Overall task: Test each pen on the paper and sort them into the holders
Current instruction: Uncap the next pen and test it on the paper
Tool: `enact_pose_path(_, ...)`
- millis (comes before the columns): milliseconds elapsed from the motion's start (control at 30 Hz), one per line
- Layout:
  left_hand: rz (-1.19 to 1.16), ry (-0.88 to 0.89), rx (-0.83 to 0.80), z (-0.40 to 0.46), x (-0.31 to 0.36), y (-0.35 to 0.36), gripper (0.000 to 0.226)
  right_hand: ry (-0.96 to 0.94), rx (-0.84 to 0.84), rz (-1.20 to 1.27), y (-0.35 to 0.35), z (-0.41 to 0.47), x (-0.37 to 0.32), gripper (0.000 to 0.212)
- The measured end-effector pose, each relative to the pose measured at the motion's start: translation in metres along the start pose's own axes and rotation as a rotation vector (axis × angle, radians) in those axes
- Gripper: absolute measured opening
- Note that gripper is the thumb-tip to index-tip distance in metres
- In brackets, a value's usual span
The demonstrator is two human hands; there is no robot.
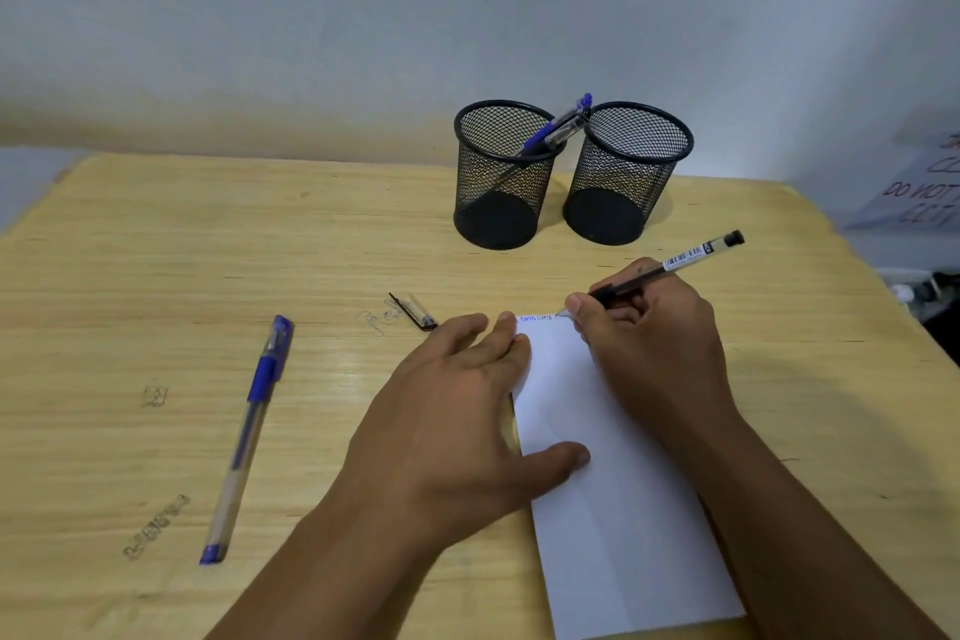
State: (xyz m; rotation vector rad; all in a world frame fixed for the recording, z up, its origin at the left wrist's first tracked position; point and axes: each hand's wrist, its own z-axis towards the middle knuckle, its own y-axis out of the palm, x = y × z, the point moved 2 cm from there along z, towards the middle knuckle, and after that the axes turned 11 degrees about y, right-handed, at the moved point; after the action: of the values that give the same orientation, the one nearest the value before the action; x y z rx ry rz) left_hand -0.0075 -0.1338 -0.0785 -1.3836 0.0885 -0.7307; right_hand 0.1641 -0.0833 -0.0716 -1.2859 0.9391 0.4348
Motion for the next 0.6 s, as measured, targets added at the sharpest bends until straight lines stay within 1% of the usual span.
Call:
enact_pose_path(200, 0.026, 0.006, -0.008, -0.0021, 0.0000, 0.0021, 0.098, -0.004, -0.029, -0.005, -0.0012, -0.0009, 0.0013, 0.013)
enact_pose_path(333, 0.031, 0.003, -0.042, -0.0022, 0.0006, 0.0035, 0.098, 0.037, 0.003, 0.058, -0.0022, -0.0006, 0.0044, 0.015)
enact_pose_path(433, 0.043, -0.003, -0.057, -0.0024, 0.0015, 0.0022, 0.097, 0.043, 0.012, 0.045, -0.0009, -0.0006, 0.0045, 0.014)
enact_pose_path(600, 0.061, -0.004, -0.061, -0.0038, 0.0021, 0.0019, 0.097, 0.001, -0.004, -0.017, 0.0002, -0.0022, 0.0010, 0.014)
